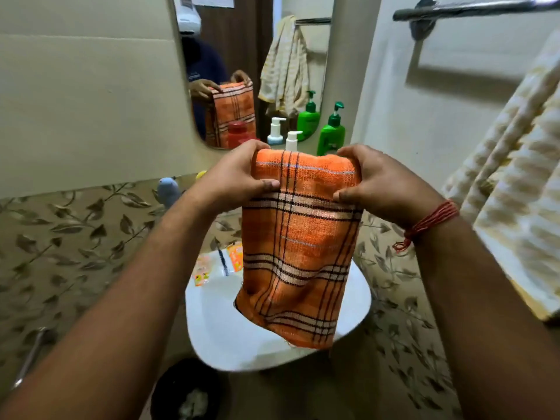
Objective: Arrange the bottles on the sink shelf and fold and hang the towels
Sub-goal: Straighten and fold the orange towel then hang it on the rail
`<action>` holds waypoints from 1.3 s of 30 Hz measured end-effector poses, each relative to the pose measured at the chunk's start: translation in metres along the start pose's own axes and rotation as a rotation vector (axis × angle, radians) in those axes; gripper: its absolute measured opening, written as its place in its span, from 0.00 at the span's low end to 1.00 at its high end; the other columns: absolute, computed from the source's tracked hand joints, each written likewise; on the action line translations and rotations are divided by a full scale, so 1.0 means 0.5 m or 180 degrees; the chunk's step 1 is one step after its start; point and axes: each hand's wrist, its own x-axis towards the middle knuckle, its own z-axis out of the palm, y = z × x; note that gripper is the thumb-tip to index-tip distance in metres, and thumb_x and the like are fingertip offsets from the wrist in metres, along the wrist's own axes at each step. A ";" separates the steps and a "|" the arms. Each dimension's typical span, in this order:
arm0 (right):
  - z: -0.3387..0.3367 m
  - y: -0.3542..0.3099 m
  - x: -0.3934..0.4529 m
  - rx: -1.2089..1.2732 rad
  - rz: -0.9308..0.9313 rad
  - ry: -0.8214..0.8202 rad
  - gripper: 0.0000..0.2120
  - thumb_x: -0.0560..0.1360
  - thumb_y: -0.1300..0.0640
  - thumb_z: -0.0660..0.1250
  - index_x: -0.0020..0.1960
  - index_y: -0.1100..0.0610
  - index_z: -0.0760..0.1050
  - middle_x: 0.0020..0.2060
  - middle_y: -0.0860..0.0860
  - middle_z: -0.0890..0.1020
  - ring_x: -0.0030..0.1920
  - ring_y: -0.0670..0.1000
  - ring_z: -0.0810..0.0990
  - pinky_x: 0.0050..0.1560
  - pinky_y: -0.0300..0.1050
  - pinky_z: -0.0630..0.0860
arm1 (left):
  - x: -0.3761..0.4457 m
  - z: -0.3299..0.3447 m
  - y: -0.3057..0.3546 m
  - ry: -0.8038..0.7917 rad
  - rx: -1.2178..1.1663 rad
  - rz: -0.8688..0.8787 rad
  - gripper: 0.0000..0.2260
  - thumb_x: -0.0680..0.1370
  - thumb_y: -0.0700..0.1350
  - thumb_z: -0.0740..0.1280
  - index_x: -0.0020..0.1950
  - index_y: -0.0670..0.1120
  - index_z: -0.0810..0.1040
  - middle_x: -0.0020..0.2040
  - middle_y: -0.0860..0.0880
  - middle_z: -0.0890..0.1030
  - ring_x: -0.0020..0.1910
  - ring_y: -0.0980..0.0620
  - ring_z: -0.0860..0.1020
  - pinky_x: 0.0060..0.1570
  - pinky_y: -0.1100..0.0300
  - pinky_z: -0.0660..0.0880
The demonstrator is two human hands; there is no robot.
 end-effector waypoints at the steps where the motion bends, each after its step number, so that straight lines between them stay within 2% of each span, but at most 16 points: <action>1: -0.014 -0.007 -0.001 -0.0354 -0.0011 0.0087 0.25 0.71 0.62 0.74 0.66 0.54 0.72 0.55 0.52 0.80 0.54 0.52 0.79 0.54 0.51 0.79 | 0.017 0.001 0.006 -0.0019 0.0082 0.0129 0.18 0.77 0.41 0.72 0.64 0.51 0.73 0.54 0.52 0.79 0.55 0.54 0.79 0.52 0.54 0.80; 4: -0.057 -0.025 0.011 -0.1208 -0.0100 0.0426 0.12 0.75 0.58 0.70 0.58 0.57 0.77 0.51 0.54 0.81 0.50 0.55 0.79 0.51 0.52 0.78 | 0.071 0.015 0.039 0.0273 0.0552 0.0571 0.08 0.79 0.44 0.69 0.56 0.53 0.76 0.51 0.54 0.79 0.50 0.58 0.79 0.46 0.60 0.78; 9: -0.169 -0.055 0.076 -0.2634 -0.0088 0.0816 0.09 0.76 0.50 0.68 0.48 0.55 0.78 0.41 0.54 0.80 0.42 0.56 0.79 0.34 0.44 0.69 | 0.204 0.037 0.113 0.0709 0.1269 0.1073 0.10 0.80 0.51 0.67 0.59 0.50 0.78 0.56 0.47 0.76 0.53 0.47 0.78 0.57 0.46 0.78; 12: -0.259 -0.085 0.122 -0.3380 -0.0101 0.1157 0.10 0.75 0.48 0.66 0.45 0.54 0.76 0.40 0.52 0.77 0.42 0.58 0.79 0.38 0.46 0.72 | 0.283 0.040 0.182 0.1015 0.1670 0.1320 0.13 0.79 0.55 0.67 0.60 0.50 0.78 0.62 0.43 0.69 0.59 0.42 0.74 0.63 0.45 0.75; 15: -0.353 -0.121 0.161 -0.3720 -0.0050 0.1146 0.08 0.74 0.50 0.66 0.42 0.53 0.71 0.43 0.52 0.71 0.41 0.57 0.76 0.38 0.47 0.71 | 0.356 0.046 0.266 0.1278 0.1876 0.1615 0.12 0.79 0.54 0.67 0.57 0.48 0.80 0.60 0.41 0.67 0.58 0.38 0.73 0.58 0.43 0.76; 19: -0.471 -0.161 0.209 -0.3808 0.0083 0.1235 0.11 0.75 0.58 0.65 0.35 0.57 0.68 0.34 0.54 0.72 0.39 0.57 0.75 0.31 0.42 0.65 | 0.454 0.063 0.377 0.1718 0.1455 0.1752 0.11 0.81 0.50 0.64 0.59 0.46 0.78 0.59 0.39 0.70 0.52 0.36 0.77 0.53 0.42 0.77; 21: -0.523 -0.170 0.229 -0.3702 0.0117 0.1458 0.09 0.75 0.61 0.65 0.37 0.57 0.69 0.36 0.55 0.74 0.38 0.57 0.75 0.31 0.43 0.65 | 0.502 0.071 0.423 0.1943 0.1140 0.1812 0.10 0.81 0.47 0.62 0.58 0.44 0.78 0.57 0.39 0.71 0.50 0.37 0.77 0.50 0.44 0.76; 23: -0.567 -0.170 0.245 -0.3641 0.0158 0.1786 0.03 0.73 0.63 0.65 0.44 0.58 0.71 0.41 0.58 0.75 0.42 0.60 0.76 0.37 0.45 0.69 | 0.541 0.077 0.466 0.2157 0.0763 0.1906 0.10 0.80 0.44 0.62 0.58 0.42 0.78 0.56 0.39 0.72 0.49 0.39 0.75 0.48 0.50 0.73; 24: -0.587 -0.165 0.252 -0.3656 0.0184 0.1935 0.04 0.73 0.64 0.64 0.46 0.58 0.71 0.43 0.59 0.74 0.44 0.61 0.76 0.39 0.47 0.69 | 0.560 0.081 0.485 0.2185 0.0560 0.1888 0.10 0.80 0.43 0.63 0.59 0.42 0.78 0.57 0.39 0.72 0.47 0.42 0.74 0.46 0.54 0.69; 26: -0.611 -0.147 0.259 -0.3822 0.0247 0.2101 0.04 0.74 0.63 0.63 0.47 0.57 0.71 0.47 0.61 0.77 0.46 0.63 0.77 0.41 0.48 0.69 | 0.588 0.098 0.509 0.1938 0.0129 0.1906 0.13 0.80 0.42 0.65 0.63 0.43 0.76 0.61 0.40 0.71 0.47 0.44 0.74 0.47 0.58 0.68; 28: -0.619 -0.119 0.265 -0.4063 0.0432 0.2095 0.05 0.76 0.60 0.63 0.51 0.57 0.74 0.52 0.61 0.78 0.50 0.64 0.79 0.43 0.49 0.70 | 0.610 0.133 0.518 0.1291 -0.0057 0.2324 0.14 0.79 0.45 0.67 0.64 0.45 0.75 0.61 0.41 0.72 0.49 0.42 0.79 0.49 0.55 0.75; 31: -0.608 -0.061 0.274 -0.4631 0.0623 0.1941 0.11 0.75 0.57 0.64 0.57 0.57 0.74 0.57 0.59 0.75 0.56 0.64 0.75 0.49 0.54 0.73 | 0.633 0.193 0.501 0.0307 0.0538 0.2712 0.13 0.81 0.53 0.62 0.60 0.47 0.80 0.55 0.43 0.79 0.54 0.42 0.79 0.52 0.52 0.75; 34: -0.565 -0.033 0.290 -0.5522 0.0012 0.2005 0.12 0.71 0.59 0.64 0.54 0.58 0.76 0.57 0.59 0.73 0.54 0.64 0.74 0.47 0.57 0.72 | 0.654 0.208 0.467 -0.0091 0.0388 0.2474 0.20 0.84 0.58 0.55 0.62 0.49 0.81 0.59 0.44 0.83 0.58 0.43 0.79 0.58 0.47 0.75; 36: -0.528 -0.037 0.295 -0.5701 -0.0382 0.1615 0.11 0.75 0.60 0.62 0.55 0.58 0.77 0.54 0.58 0.77 0.50 0.62 0.76 0.43 0.54 0.72 | 0.673 0.210 0.462 -0.0305 0.0472 0.2401 0.23 0.84 0.60 0.52 0.61 0.50 0.82 0.60 0.44 0.83 0.59 0.43 0.79 0.59 0.46 0.75; 37: -0.515 -0.042 0.300 -0.5484 -0.0271 0.1286 0.11 0.78 0.60 0.59 0.58 0.57 0.76 0.53 0.57 0.78 0.50 0.60 0.77 0.43 0.53 0.73 | 0.682 0.209 0.466 -0.0419 0.0549 0.2377 0.24 0.84 0.61 0.51 0.60 0.49 0.82 0.61 0.44 0.83 0.59 0.43 0.79 0.60 0.46 0.75; 39: -0.503 -0.067 0.306 -0.4866 0.0590 0.0581 0.12 0.82 0.59 0.56 0.61 0.54 0.74 0.52 0.55 0.80 0.48 0.57 0.78 0.42 0.47 0.72 | 0.692 0.205 0.477 -0.0638 0.0563 0.2315 0.25 0.84 0.61 0.51 0.61 0.47 0.82 0.62 0.44 0.82 0.59 0.43 0.78 0.60 0.48 0.74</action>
